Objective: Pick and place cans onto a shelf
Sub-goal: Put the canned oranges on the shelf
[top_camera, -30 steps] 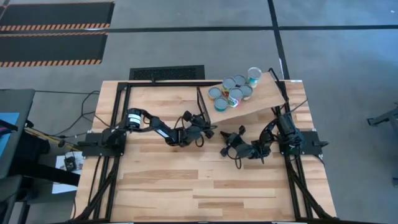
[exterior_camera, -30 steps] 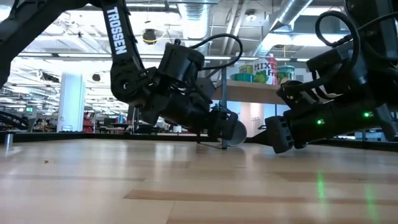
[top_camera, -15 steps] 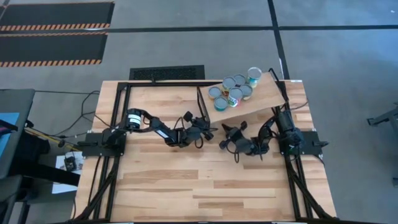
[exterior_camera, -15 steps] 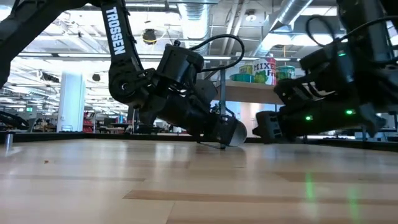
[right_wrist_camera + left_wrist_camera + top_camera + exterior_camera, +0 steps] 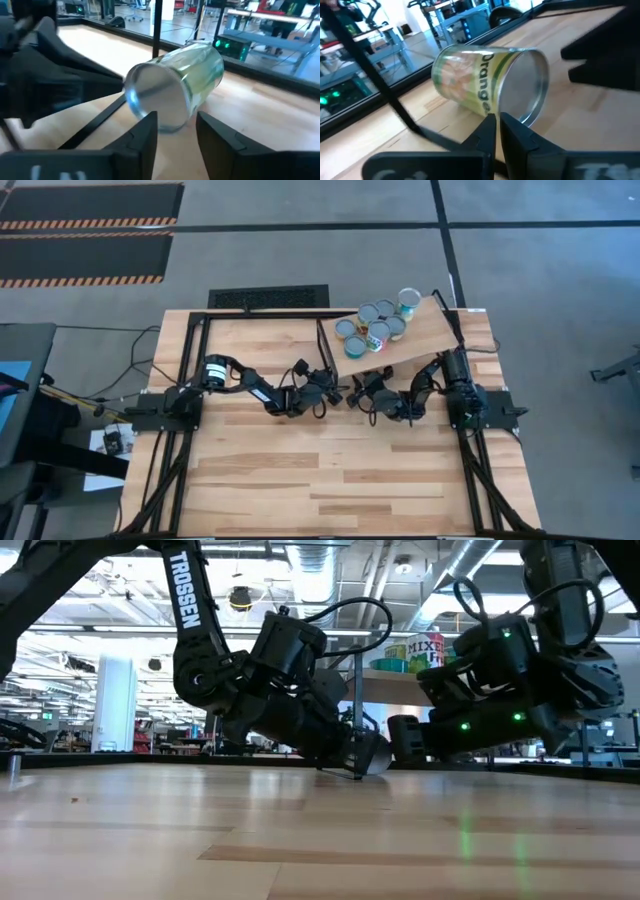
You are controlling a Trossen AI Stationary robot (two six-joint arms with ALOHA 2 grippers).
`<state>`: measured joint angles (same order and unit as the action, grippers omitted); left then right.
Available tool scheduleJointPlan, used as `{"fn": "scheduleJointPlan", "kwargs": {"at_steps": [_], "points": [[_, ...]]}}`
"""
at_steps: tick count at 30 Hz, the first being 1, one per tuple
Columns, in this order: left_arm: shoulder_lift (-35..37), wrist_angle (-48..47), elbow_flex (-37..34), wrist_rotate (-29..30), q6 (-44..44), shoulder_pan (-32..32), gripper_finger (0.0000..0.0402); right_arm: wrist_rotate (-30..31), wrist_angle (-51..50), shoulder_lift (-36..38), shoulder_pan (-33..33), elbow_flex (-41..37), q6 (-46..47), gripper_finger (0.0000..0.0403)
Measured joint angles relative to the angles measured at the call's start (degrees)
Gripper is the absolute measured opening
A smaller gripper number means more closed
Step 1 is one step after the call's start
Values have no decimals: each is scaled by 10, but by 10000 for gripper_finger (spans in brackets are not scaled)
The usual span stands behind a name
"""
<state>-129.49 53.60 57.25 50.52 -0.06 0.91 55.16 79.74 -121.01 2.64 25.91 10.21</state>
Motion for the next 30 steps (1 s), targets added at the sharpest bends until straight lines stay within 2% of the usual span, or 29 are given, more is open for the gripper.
{"fn": "scheduleJointPlan", "kwargs": {"at_steps": [6, 13, 19, 30], "points": [[0, -1, -13, 16, -3, 2, 15, -34, -4, 0, -26, 10, -52, 173], [1, -2, -13, 28, 9, 2, 15, -89, -10, 0, -52, 10, -62, 141], [2, -3, -13, 33, 22, -1, 15, -92, -21, 0, -66, 10, -64, 118], [2, -3, -12, 40, 33, -11, 15, -100, -27, 0, -73, 18, -62, 116]]}}
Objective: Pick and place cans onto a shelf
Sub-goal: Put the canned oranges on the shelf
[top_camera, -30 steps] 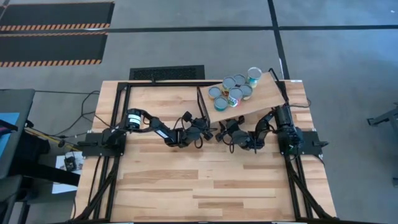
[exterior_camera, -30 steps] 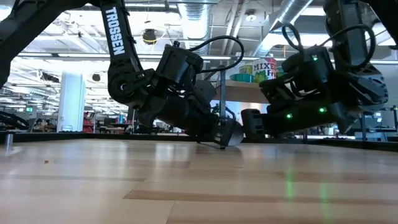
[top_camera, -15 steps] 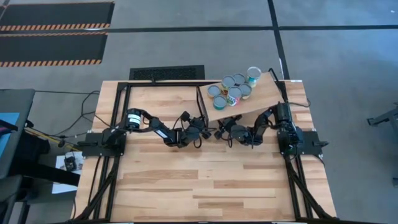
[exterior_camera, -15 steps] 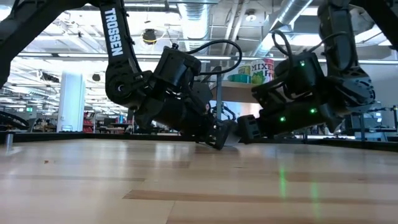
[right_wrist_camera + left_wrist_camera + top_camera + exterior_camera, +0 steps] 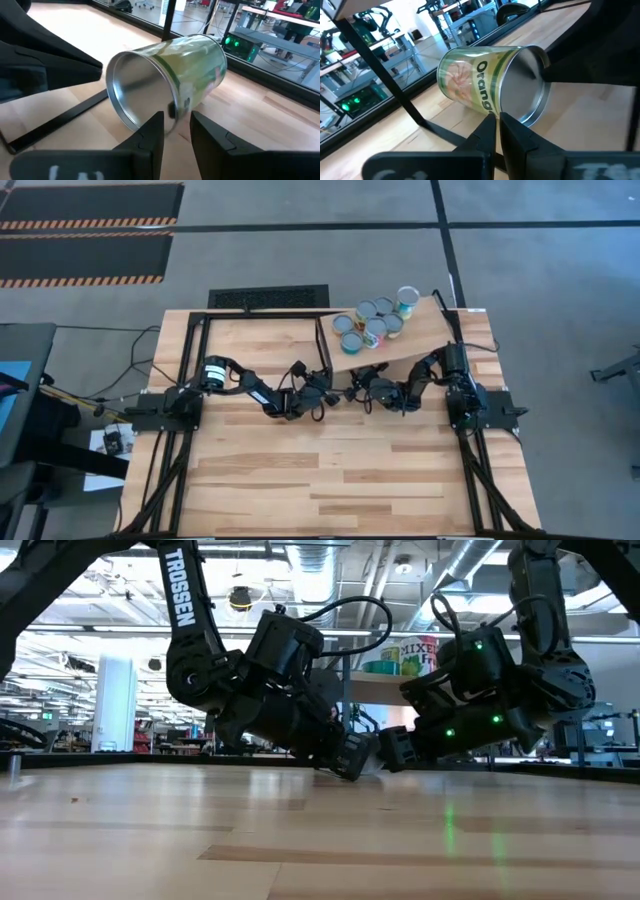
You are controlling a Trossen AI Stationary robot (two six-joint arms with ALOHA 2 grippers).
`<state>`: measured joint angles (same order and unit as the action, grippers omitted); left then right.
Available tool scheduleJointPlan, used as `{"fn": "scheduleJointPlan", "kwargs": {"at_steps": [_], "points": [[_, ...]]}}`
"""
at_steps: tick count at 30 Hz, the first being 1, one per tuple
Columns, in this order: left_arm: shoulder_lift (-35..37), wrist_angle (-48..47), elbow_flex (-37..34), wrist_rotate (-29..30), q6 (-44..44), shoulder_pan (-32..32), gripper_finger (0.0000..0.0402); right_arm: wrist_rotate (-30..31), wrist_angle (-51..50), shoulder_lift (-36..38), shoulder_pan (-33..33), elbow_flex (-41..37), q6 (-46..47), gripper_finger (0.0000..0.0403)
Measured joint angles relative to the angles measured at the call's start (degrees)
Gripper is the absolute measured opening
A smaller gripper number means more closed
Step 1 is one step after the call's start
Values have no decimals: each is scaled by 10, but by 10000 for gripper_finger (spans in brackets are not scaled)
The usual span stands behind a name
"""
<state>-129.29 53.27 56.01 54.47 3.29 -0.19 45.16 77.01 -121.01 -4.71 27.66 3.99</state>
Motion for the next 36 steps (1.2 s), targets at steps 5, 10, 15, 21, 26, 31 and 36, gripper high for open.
{"fn": "scheduleJointPlan", "kwargs": {"at_steps": [5, 10, 15, 21, 26, 31, 36], "points": [[0, -1, 0, 2, 1, -2, 15, -3, -32, 0, -5, 21, -15, 104], [0, 0, 0, 6, 11, -7, 15, -2, -79, 0, -10, 40, -12, 66], [0, -1, 0, 21, 17, -16, 15, -1, -78, 1, -10, 46, -13, 17], [10, -16, 0, 43, 36, -33, 15, 2, -80, 1, -8, 46, -13, 9], [36, -79, -2, 45, 35, -43, 15, 8, -80, 1, 4, 46, -14, 4], [46, -110, -2, 55, 12, -51, 15, 16, -86, 1, 18, 45, -5, 3], [54, -103, -28, 65, -14, -56, 15, 24, -91, 1, 27, 38, 39, 3]]}}
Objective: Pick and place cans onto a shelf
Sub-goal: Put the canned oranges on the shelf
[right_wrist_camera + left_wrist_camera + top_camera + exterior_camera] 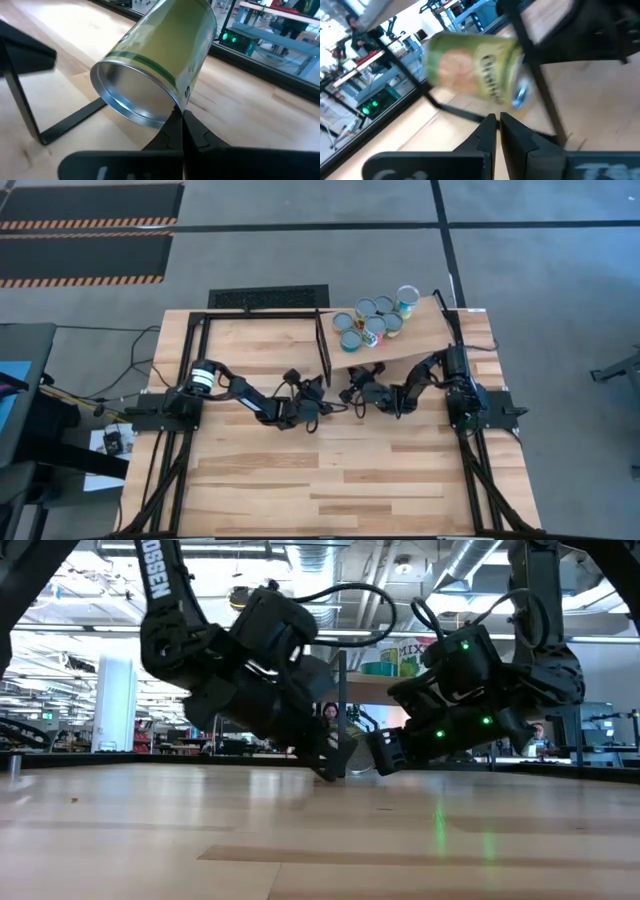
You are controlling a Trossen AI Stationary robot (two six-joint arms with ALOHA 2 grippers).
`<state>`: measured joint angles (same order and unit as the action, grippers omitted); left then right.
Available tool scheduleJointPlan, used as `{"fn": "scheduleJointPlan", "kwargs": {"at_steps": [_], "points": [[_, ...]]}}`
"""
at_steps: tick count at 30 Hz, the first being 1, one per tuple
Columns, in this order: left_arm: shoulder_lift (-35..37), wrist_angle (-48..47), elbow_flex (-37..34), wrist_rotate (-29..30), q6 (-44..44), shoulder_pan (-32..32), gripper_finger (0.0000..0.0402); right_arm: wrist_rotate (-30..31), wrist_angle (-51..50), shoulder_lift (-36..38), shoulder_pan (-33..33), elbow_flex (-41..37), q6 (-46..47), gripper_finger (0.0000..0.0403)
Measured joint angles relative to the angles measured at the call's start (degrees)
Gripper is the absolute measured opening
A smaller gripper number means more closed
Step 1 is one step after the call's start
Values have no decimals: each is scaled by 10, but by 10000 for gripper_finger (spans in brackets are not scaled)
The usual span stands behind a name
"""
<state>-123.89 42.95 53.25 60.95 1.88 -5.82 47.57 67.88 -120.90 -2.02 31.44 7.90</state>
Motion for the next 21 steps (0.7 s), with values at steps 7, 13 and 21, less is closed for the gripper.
{"fn": "scheduleJointPlan", "kwargs": {"at_steps": [7, 13, 21], "points": [[67, 4, -87, 9, -49, -6, 3, 35, -28, 18, 30, -21, 50, 3], [140, 6, -168, -6, -86, -5, 1, 36, -148, 90, 64, -43, 132, 3], [210, 16, -234, -19, -86, -5, 0, 15, -441, 242, 147, -47, 300, 2]]}}
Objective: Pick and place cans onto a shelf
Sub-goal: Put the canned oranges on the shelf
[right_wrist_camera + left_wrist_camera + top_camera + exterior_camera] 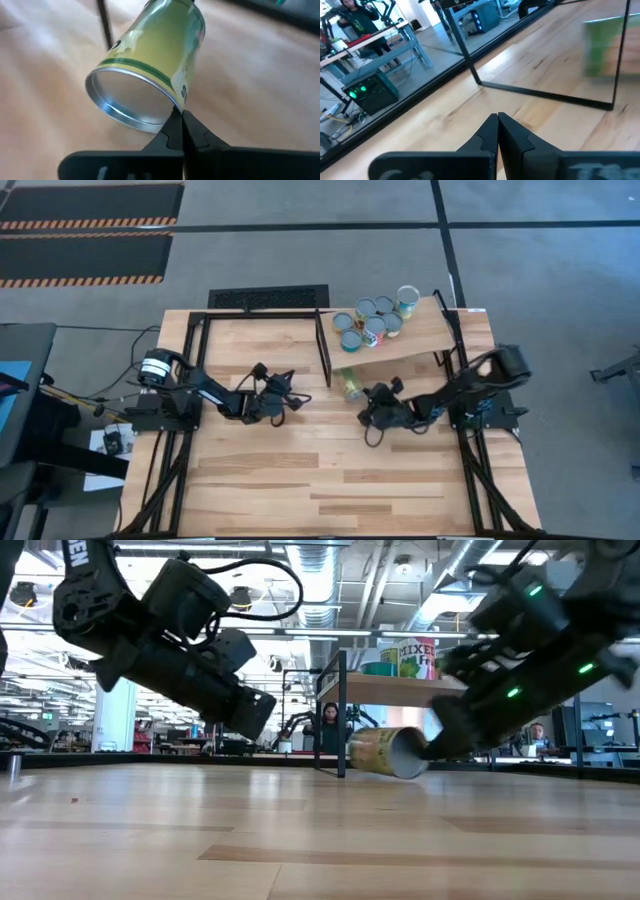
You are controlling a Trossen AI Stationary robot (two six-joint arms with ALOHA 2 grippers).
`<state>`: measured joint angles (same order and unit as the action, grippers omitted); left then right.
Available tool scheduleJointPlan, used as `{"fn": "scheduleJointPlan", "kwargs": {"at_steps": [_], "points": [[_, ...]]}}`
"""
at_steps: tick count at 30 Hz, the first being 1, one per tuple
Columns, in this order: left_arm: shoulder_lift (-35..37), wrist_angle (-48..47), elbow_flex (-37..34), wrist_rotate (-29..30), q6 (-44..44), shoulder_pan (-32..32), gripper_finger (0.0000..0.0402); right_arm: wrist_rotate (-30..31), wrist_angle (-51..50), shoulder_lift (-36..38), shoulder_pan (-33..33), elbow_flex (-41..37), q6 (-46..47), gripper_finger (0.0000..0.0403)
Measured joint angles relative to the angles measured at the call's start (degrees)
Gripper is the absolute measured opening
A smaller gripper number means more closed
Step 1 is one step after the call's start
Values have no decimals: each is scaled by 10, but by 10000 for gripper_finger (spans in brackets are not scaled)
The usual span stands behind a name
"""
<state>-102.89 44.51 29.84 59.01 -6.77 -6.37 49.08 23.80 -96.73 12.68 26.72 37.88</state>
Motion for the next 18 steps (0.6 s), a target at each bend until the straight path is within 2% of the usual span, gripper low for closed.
{"fn": "scheduleJointPlan", "kwargs": {"at_steps": [4, 9, 13, 18], "points": [[20, 0, -9, -5, 17, 0, 0, -21, -137, 89, 53, 0, 115, 2], [22, 1, -9, -14, 23, 0, 0, -78, -299, 198, 105, 22, 221, 3], [22, 3, -9, -33, 16, 0, 0, -140, -471, 258, 127, 86, 258, 3], [22, 4, -9, -52, 11, 0, 0, -251, -672, 284, 114, 192, 264, 3]]}}
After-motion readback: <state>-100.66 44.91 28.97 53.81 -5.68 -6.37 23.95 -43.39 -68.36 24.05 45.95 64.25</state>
